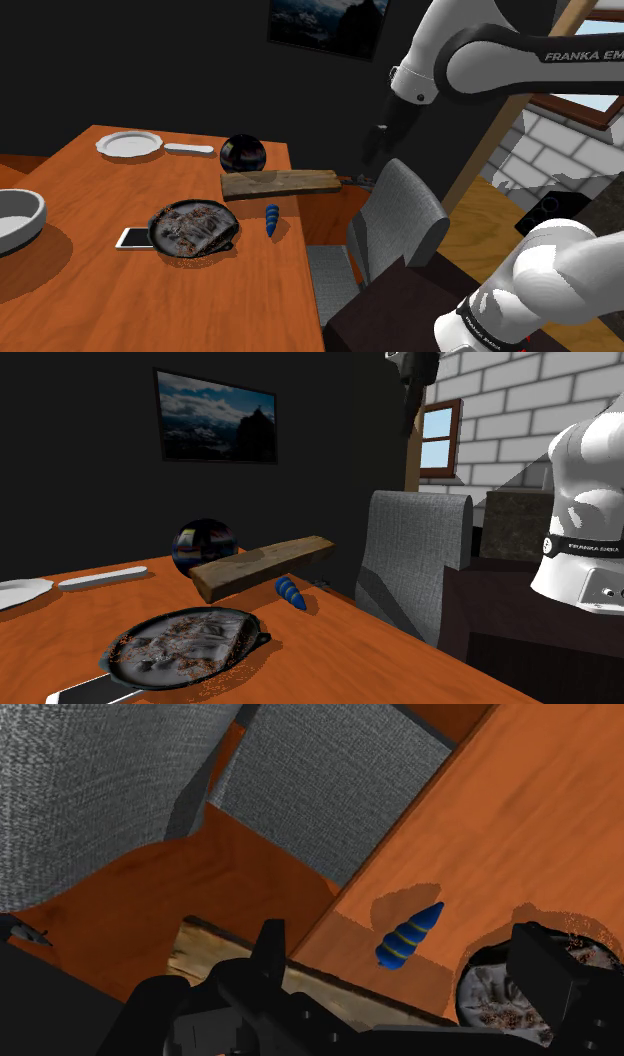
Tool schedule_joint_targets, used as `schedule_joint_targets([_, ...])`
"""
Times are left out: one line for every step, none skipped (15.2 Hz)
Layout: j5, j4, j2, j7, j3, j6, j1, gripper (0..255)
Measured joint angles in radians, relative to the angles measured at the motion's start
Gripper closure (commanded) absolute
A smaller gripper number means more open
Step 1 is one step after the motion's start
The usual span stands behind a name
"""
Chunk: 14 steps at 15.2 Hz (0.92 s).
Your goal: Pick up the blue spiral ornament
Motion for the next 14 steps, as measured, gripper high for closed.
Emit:
schedule_joint_targets([-0.001, -0.014, 0.025, 0.023, 0.015, 0.040, -0.004, 0])
schedule_joint_targets([-0.003, -0.014, 0.059, 0.051, 0.034, 0.077, -0.010, 0])
schedule_joint_targets([-0.006, -0.012, 0.084, 0.078, 0.052, 0.102, -0.014, 0])
schedule_joint_targets([-0.013, -0.024, 0.119, 0.099, 0.064, 0.148, -0.023, 0])
schedule_joint_targets([-0.019, -0.029, 0.151, 0.129, 0.084, 0.186, -0.029, 0])
schedule_joint_targets([-0.027, -0.027, 0.190, 0.165, 0.107, 0.224, -0.035, 0])
schedule_joint_targets([-0.038, -0.021, 0.223, 0.194, 0.123, 0.252, -0.044, 0])
schedule_joint_targets([-0.051, -0.022, 0.251, 0.222, 0.137, 0.281, -0.054, 0])
schedule_joint_targets([-0.066, -0.016, 0.290, 0.260, 0.159, 0.313, -0.062, 0])
schedule_joint_targets([-0.087, -0.009, 0.330, 0.295, 0.176, 0.345, -0.075, 0])
schedule_joint_targets([-0.112, 0.007, 0.376, 0.335, 0.195, 0.372, -0.088, 0])
schedule_joint_targets([-0.138, 0.011, 0.414, 0.375, 0.211, 0.403, -0.100, 0])
schedule_joint_targets([-0.165, 0.020, 0.449, 0.417, 0.227, 0.425, -0.109, 0])
schedule_joint_targets([-0.202, 0.036, 0.495, 0.464, 0.243, 0.449, -0.122, 0])
